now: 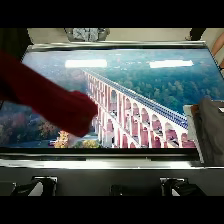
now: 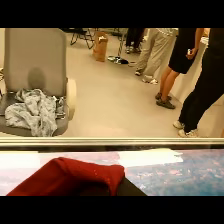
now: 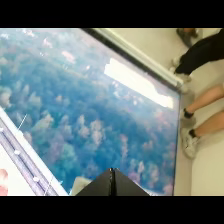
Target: Fold the shirts.
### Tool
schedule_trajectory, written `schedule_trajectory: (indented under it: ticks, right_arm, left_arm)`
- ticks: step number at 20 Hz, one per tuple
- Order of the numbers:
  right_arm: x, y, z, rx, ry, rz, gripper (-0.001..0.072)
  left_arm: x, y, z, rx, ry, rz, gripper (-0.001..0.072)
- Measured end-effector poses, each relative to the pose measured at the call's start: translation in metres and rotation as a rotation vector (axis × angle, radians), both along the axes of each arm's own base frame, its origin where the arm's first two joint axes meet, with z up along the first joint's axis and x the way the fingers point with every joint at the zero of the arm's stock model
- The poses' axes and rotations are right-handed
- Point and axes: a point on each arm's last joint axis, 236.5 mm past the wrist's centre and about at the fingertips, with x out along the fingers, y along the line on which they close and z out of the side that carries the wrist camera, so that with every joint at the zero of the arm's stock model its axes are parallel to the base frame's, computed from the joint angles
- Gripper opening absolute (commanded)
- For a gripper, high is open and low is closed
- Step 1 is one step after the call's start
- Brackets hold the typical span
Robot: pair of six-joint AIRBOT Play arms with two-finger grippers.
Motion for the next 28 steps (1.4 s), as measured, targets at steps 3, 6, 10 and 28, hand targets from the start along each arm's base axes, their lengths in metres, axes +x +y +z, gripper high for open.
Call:
schedule_trajectory:
  ticks: [3, 6, 10, 28]
  right_arm:
    - [0.0, 0.002, -0.015, 0.011, 0.076, -0.004, 0.0225]
    - [0.013, 0.005, -0.015, 0.019, 0.068, -0.002, 0.0288]
    - [0.028, 0.008, -0.002, 0.038, -0.007, -0.006, 0.0401]
    - [0.037, 0.012, -0.174, -0.049, 0.591, -0.012, 0.0634]
  left_arm:
    - [0.009, -0.012, -0.003, -0.048, 0.01, -0.054, 0.0027]
    - [0.031, -0.06, -0.005, -0.112, 0.003, -0.239, 0.0027]
    - [0.069, -0.185, -0.076, -0.148, 0.195, -0.565, 0.0027]
    - [0.128, -0.188, -0.344, 0.069, 0.953, -0.479, 0.0714]
